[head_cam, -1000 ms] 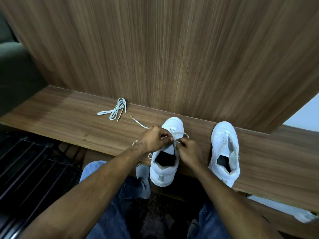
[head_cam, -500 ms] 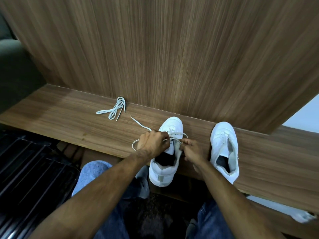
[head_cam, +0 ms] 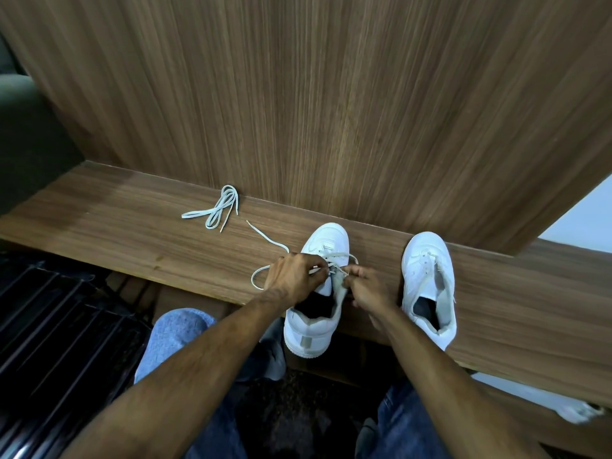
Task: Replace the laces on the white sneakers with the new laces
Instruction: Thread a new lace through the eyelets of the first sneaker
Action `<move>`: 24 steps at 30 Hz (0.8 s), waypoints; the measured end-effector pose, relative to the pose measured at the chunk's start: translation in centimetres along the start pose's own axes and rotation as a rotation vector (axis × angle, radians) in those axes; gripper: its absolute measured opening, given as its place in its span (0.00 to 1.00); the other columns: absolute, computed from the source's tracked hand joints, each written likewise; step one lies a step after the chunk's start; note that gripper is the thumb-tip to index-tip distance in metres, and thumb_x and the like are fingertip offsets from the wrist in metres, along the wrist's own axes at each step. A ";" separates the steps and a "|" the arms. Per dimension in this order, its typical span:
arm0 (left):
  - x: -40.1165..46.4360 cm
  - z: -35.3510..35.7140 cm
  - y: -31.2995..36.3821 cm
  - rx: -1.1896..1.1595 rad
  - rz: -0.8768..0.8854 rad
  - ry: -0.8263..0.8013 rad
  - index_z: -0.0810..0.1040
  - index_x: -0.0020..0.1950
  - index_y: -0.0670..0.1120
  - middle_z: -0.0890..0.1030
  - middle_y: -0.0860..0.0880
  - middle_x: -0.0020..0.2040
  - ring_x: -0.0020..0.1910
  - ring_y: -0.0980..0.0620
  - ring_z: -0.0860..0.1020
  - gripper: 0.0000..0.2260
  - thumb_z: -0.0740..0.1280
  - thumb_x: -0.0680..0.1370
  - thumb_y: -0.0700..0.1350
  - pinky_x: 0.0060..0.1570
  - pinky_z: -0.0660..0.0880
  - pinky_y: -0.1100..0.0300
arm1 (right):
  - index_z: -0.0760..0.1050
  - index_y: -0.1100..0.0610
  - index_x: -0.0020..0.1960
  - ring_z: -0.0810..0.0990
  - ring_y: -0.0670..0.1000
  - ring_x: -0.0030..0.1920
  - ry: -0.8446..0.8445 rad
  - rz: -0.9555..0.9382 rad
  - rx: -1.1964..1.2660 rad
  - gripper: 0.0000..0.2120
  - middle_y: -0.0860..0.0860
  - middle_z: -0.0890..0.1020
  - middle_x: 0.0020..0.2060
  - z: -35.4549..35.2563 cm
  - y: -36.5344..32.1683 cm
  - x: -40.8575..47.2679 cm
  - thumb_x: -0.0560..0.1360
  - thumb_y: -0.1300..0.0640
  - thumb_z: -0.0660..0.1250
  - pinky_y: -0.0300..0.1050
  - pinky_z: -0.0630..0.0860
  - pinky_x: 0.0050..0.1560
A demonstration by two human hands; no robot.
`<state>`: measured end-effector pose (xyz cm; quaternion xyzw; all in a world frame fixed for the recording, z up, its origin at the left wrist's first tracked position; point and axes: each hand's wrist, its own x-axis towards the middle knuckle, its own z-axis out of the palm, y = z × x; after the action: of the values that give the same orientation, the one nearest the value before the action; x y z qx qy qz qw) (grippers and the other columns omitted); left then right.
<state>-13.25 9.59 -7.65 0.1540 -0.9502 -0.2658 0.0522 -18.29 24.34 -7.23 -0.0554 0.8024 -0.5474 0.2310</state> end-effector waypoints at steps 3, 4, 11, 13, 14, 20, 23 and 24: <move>0.1 0.2 0.3 0.011 -0.002 0.006 0.82 0.50 0.59 0.84 0.48 0.48 0.49 0.43 0.80 0.08 0.66 0.74 0.55 0.45 0.75 0.54 | 0.79 0.54 0.39 0.73 0.40 0.30 -0.003 -0.015 0.000 0.15 0.47 0.80 0.33 0.1 0.0 0.1 0.73 0.70 0.59 0.30 0.65 0.25; 0.1 0.4 0.4 0.019 0.001 0.013 0.82 0.51 0.59 0.84 0.48 0.48 0.50 0.43 0.80 0.09 0.65 0.74 0.55 0.45 0.75 0.54 | 0.80 0.55 0.41 0.72 0.41 0.30 -0.005 -0.019 -0.013 0.14 0.49 0.80 0.34 0.1 -0.1 0.0 0.73 0.70 0.59 0.30 0.65 0.25; 0.4 0.5 1.1 0.114 0.085 0.020 0.81 0.54 0.56 0.80 0.51 0.53 0.54 0.43 0.78 0.10 0.63 0.77 0.55 0.47 0.72 0.53 | 0.79 0.51 0.47 0.78 0.45 0.40 -0.073 0.132 0.098 0.09 0.46 0.82 0.39 -0.7 -0.4 0.0 0.79 0.53 0.61 0.43 0.73 0.43; 0.6 0.4 1.0 0.126 0.121 0.020 0.81 0.55 0.56 0.78 0.51 0.53 0.55 0.46 0.77 0.11 0.63 0.78 0.55 0.48 0.72 0.54 | 0.79 0.51 0.47 0.78 0.45 0.37 -0.083 0.142 0.100 0.10 0.46 0.82 0.37 -0.8 -0.3 0.4 0.80 0.55 0.59 0.43 0.73 0.41; 0.6 0.4 1.0 0.131 0.131 0.021 0.81 0.55 0.56 0.77 0.51 0.54 0.57 0.47 0.75 0.11 0.63 0.78 0.55 0.49 0.72 0.54 | 0.80 0.53 0.47 0.78 0.44 0.33 -0.078 0.119 0.054 0.10 0.47 0.81 0.35 -0.7 -0.2 0.6 0.80 0.58 0.59 0.40 0.73 0.36; 0.1 0.3 0.0 0.105 0.124 0.061 0.80 0.56 0.57 0.73 0.53 0.54 0.58 0.50 0.70 0.11 0.68 0.75 0.53 0.56 0.65 0.55 | 0.76 0.54 0.37 0.75 0.46 0.31 0.056 -0.115 -0.353 0.13 0.50 0.79 0.32 -0.6 -0.9 1.9 0.76 0.66 0.61 0.40 0.74 0.36; -0.4 0.1 -1.0 0.018 0.065 0.086 0.74 0.61 0.54 0.72 0.53 0.57 0.58 0.50 0.73 0.18 0.70 0.72 0.53 0.56 0.66 0.54 | 0.74 0.53 0.37 0.79 0.50 0.30 0.253 -0.126 0.008 0.16 0.50 0.79 0.33 -2.7 -2.2 2.2 0.75 0.70 0.57 0.48 0.79 0.38; -0.5 0.0 -1.2 -0.015 0.025 0.087 0.72 0.62 0.53 0.72 0.53 0.57 0.57 0.49 0.74 0.21 0.71 0.71 0.53 0.55 0.66 0.54 | 0.74 0.53 0.38 0.79 0.50 0.29 0.347 -0.137 0.210 0.17 0.50 0.77 0.33 -3.8 -2.9 2.1 0.76 0.70 0.55 0.47 0.80 0.36</move>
<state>-12.50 8.79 -8.24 0.1530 -0.9470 -0.2652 0.0977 -22.28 25.76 -4.16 0.0093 0.7632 -0.6437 0.0561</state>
